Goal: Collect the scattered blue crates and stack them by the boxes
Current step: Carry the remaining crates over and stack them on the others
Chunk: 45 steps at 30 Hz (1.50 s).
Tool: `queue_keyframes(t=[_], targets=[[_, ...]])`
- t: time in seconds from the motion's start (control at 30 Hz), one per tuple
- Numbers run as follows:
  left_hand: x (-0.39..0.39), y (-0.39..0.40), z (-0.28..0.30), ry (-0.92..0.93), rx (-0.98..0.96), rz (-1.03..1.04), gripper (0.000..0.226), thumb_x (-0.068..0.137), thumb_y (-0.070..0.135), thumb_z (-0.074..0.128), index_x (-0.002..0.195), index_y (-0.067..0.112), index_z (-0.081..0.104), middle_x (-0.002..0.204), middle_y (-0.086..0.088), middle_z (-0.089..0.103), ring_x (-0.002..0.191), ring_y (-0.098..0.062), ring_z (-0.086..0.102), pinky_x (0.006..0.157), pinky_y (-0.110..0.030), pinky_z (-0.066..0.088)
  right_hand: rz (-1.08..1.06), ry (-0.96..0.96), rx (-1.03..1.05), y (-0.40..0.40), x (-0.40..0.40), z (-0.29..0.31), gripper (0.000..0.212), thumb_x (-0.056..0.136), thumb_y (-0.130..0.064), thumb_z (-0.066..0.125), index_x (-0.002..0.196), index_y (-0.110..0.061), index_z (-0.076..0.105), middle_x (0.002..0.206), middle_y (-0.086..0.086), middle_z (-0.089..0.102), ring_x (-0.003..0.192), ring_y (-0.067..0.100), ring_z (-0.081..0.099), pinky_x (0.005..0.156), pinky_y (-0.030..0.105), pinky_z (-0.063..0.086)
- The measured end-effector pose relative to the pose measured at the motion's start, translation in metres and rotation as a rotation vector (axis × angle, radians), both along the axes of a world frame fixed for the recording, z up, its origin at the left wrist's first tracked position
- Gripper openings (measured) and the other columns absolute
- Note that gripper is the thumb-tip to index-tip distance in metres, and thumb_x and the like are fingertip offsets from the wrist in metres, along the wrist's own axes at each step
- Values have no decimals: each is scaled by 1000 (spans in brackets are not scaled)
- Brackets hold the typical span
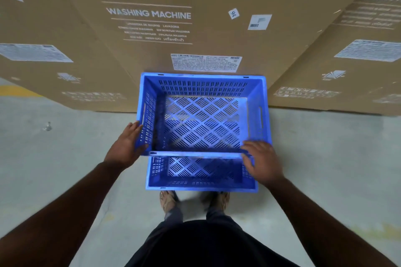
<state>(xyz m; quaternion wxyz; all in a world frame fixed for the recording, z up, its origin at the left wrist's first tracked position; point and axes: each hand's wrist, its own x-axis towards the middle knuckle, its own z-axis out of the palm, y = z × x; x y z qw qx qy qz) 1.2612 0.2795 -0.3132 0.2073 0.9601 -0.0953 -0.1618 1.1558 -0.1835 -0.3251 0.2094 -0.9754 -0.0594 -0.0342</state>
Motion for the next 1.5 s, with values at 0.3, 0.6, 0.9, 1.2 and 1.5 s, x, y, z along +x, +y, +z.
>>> queue_keyframes(t=[0.3,0.6,0.9,1.2,1.5], targets=[[-35,-29,8,48,529,-363,44,97,22,48,138,35,55,125,-3,68,111,-28,67,87,-36,54,-72,369,-116,9,-9,-5,49,79,-4,49,121,-11,73,115,17,75,104,38,72,99,50,51],[-43,-43,15,150,806,-466,40,99,26,44,138,28,51,132,0,62,121,-22,61,96,-35,50,-16,733,-446,27,-5,10,39,95,-18,54,133,-25,61,130,8,68,121,29,64,102,40,52],[-98,-36,7,247,718,-369,43,96,19,46,136,31,53,131,-1,61,119,-23,63,94,-35,52,29,782,-532,34,-49,12,38,98,-23,50,135,-27,57,131,7,65,120,28,64,100,39,52],[-129,-27,-2,248,667,-325,50,94,20,45,141,37,50,136,2,59,122,-21,60,98,-35,51,43,792,-484,35,-77,11,40,95,-18,53,133,-27,60,130,7,67,121,28,63,102,37,49],[-143,-24,-3,284,648,-318,49,96,21,47,142,38,50,137,3,58,124,-20,59,99,-34,50,97,798,-459,30,-97,9,40,91,-15,53,126,-29,65,122,3,70,116,25,65,96,34,50]])
